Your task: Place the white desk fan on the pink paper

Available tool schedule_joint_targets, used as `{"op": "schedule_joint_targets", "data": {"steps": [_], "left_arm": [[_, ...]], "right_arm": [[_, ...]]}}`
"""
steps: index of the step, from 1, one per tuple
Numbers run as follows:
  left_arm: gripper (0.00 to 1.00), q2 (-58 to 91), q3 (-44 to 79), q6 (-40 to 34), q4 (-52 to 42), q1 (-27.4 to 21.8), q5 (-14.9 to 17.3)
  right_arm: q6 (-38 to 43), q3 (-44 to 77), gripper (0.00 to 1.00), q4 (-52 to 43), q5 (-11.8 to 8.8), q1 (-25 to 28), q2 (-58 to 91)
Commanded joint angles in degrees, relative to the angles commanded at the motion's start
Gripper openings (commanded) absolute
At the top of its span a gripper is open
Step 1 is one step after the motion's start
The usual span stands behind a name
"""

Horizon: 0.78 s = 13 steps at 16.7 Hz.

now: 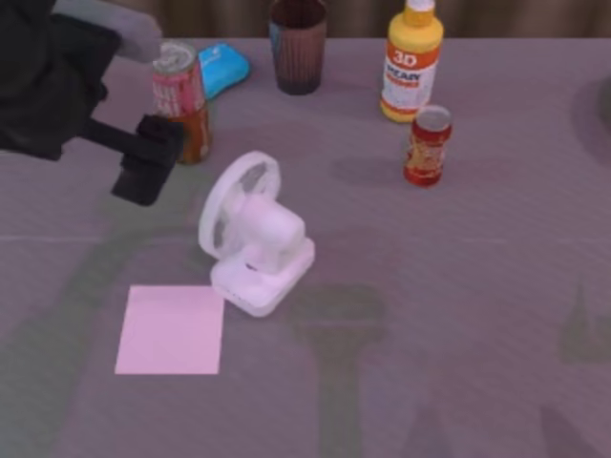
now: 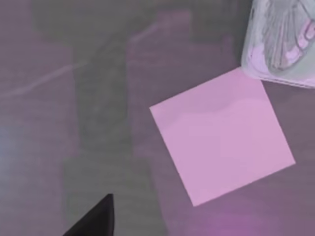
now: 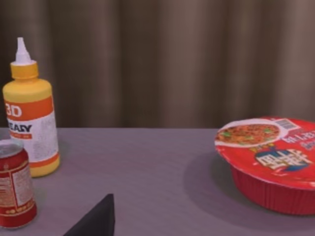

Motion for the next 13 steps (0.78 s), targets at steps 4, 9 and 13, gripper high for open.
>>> {"op": "schedule_joint_targets", "data": {"steps": [4, 9, 13], "left_arm": [[1.00, 19.49, 21.76, 0.52, -12.50, -3.99, -0.58], [1.00, 36.75, 42.38, 0.87, -22.33, -7.39, -1.40], [1.00, 42.54, 49.46, 0.96, -25.23, -8.53, -1.72]], "right_arm": [[0.00, 0.00, 1.00, 0.00, 0.00, 0.00, 0.00], [0.00, 0.00, 1.00, 0.00, 0.00, 0.00, 0.00], [0.00, 0.00, 1.00, 0.00, 0.00, 0.00, 0.00]]}}
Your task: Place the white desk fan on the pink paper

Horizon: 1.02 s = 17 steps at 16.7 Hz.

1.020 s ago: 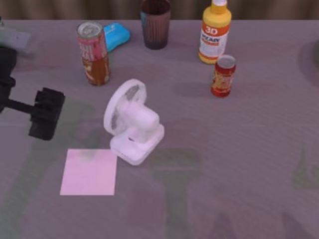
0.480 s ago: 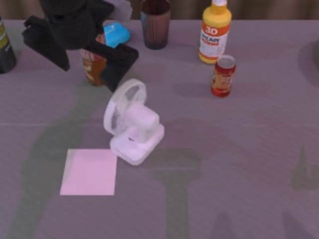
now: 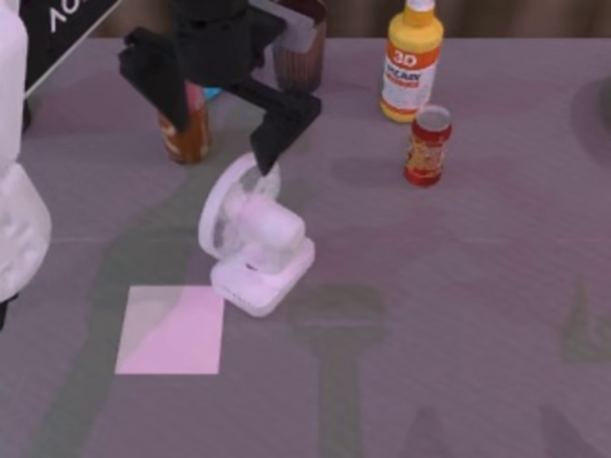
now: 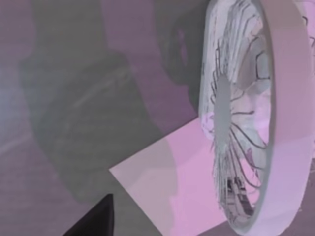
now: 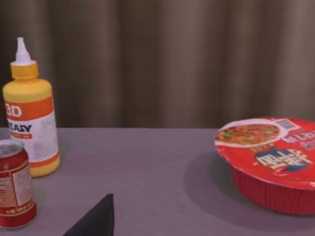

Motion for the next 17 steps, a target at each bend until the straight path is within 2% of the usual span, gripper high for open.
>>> {"op": "schedule_joint_targets", "data": {"steps": [7, 14, 17], "left_arm": [[1.00, -0.11, -0.84, 0.11, 0.89, 0.16, 0.00], [1.00, -2.78, -15.22, 0.18, 12.20, 0.17, -0.04], [1.00, -3.05, -16.71, 0.18, 13.62, 0.17, -0.05]], "right_arm": [[0.00, 0.00, 1.00, 0.00, 0.00, 0.00, 0.00], [0.00, 0.00, 1.00, 0.00, 0.00, 0.00, 0.00], [0.00, 0.00, 1.00, 0.00, 0.00, 0.00, 0.00]]}}
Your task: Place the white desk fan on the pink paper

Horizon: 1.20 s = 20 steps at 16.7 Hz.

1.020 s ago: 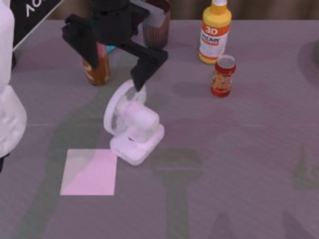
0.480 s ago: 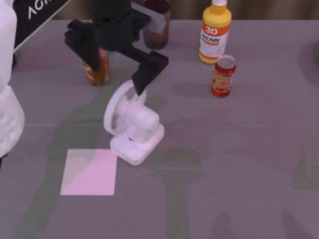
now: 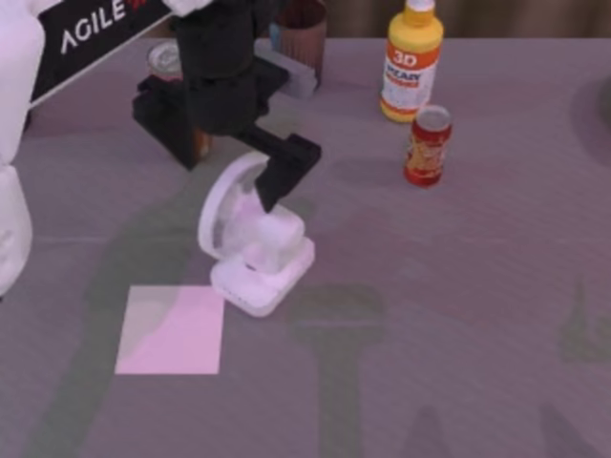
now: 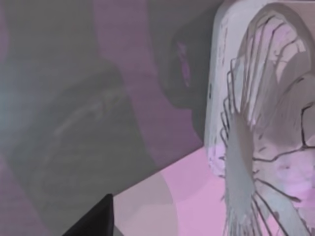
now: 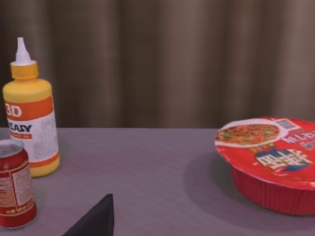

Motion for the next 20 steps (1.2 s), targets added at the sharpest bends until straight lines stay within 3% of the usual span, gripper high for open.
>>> {"op": "schedule_joint_targets", "data": {"steps": [2, 15, 20], "left_arm": [[1.00, 0.00, 0.00, 0.00, 0.00, 0.00, 0.00], [0.02, 0.00, 0.00, 0.00, 0.00, 0.00, 0.00], [0.00, 0.00, 0.00, 0.00, 0.00, 0.00, 0.00]], "right_arm": [[0.00, 0.00, 1.00, 0.00, 0.00, 0.00, 0.00], [0.00, 0.00, 1.00, 0.00, 0.00, 0.00, 0.00], [0.00, 0.00, 1.00, 0.00, 0.00, 0.00, 0.00]]}}
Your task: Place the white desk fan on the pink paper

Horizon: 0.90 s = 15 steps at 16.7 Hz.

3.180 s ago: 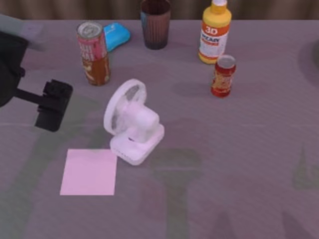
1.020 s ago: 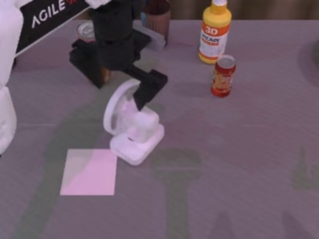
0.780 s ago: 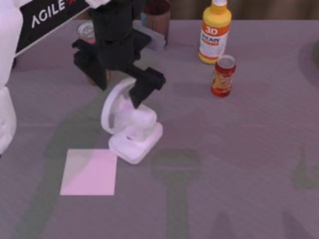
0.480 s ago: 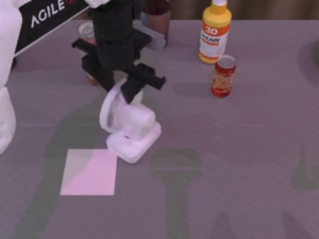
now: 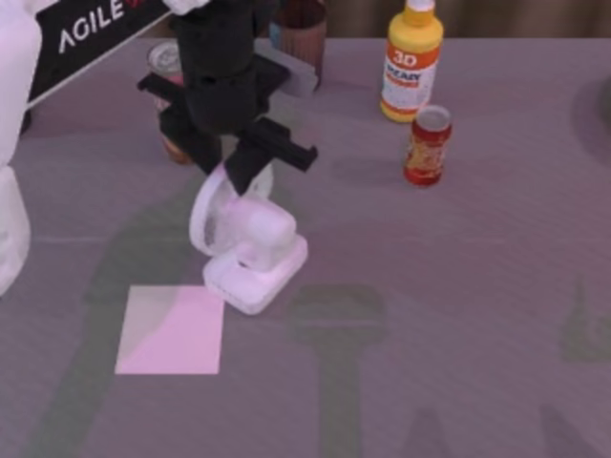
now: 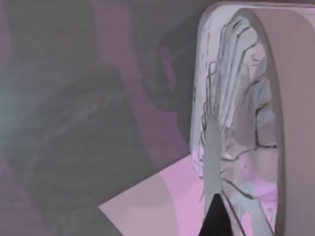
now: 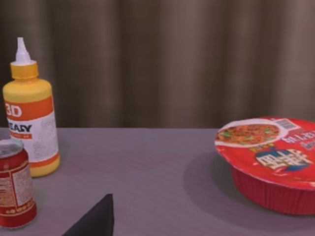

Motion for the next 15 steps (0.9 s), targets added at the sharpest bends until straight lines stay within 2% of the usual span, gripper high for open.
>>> {"op": "schedule_joint_targets", "data": {"steps": [6, 12, 15], "left_arm": [[0.00, -0.02, 1.02, 0.08, -0.96, -0.02, 0.01], [0.00, 2.39, 14.48, -0.05, -11.41, 0.82, 0.03], [0.00, 2.78, 16.81, -0.03, -13.65, 1.01, 0.05]], "right_arm": [[0.00, 0.00, 1.00, 0.00, 0.00, 0.00, 0.00], [0.00, 0.00, 1.00, 0.00, 0.00, 0.00, 0.00], [0.00, 0.00, 1.00, 0.00, 0.00, 0.00, 0.00]]}}
